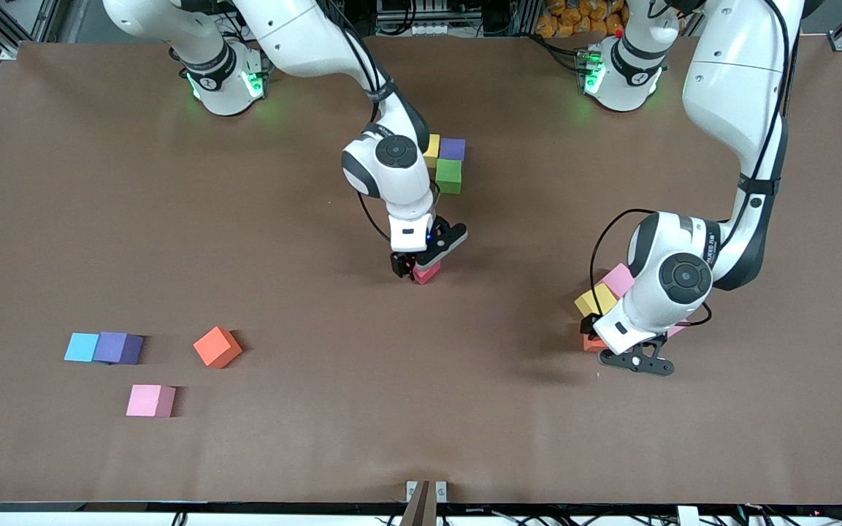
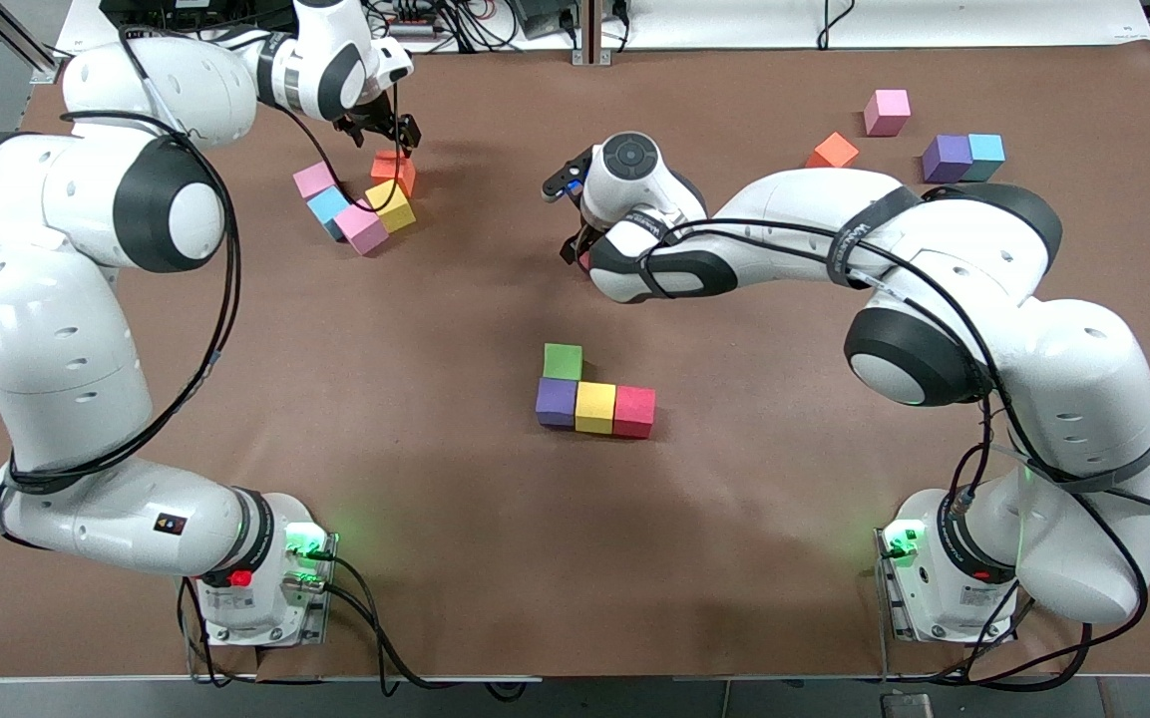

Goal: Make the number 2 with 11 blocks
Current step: 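Grasp the pink cube with the right gripper while the left gripper grasps orange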

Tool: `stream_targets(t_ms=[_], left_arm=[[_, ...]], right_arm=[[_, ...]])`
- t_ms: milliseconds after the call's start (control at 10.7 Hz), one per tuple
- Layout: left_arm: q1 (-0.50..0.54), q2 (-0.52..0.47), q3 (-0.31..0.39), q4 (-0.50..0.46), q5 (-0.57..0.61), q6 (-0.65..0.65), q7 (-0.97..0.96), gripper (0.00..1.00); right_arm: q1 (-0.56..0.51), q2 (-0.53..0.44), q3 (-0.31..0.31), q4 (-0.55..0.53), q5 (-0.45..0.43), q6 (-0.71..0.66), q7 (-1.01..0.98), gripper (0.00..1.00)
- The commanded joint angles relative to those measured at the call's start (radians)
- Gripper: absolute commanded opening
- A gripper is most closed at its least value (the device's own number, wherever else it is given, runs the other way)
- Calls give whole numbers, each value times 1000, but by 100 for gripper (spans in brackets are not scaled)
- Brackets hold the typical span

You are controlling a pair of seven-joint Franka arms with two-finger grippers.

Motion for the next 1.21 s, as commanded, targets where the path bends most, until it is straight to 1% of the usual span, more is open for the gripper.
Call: stream_targets(t_ms=[0,93,186,280,373,466,745,839,932,1118], left_arm=[[-12,27,12,21,13,25,0,100],[-13,29,12,21,11,35,-3,100],[-17,33,12,20,9,35,-7,100],[-17,33,12,20,9,36,-7,100],[-17,33,12,15,11,36,-7,100],[-17,33,14,14,13,36,-4,100],[-15,33,21,11,14,36,10,100],[-15,33,21,8,11,36,9,100],[-15,33,21,4,6,36,6,100],[-15,33,21,1,0,36,-6,100]], right_arm=[[-5,4,5,-14,24,23,-9,71],[-10,2,7,-13,66,15,-14,38],[-8,-1,7,-6,134,-14,-15,19],[-7,-7,7,4,180,-63,-15,7],[-4,-16,7,9,221,-101,-12,1],[4,-21,5,7,266,-109,8,0],[51,-61,-4,7,269,-170,236,0],[80,-65,-12,6,269,-172,318,0],[119,-65,-28,1,260,-172,394,0],[232,-65,-114,-17,260,-172,469,0]])
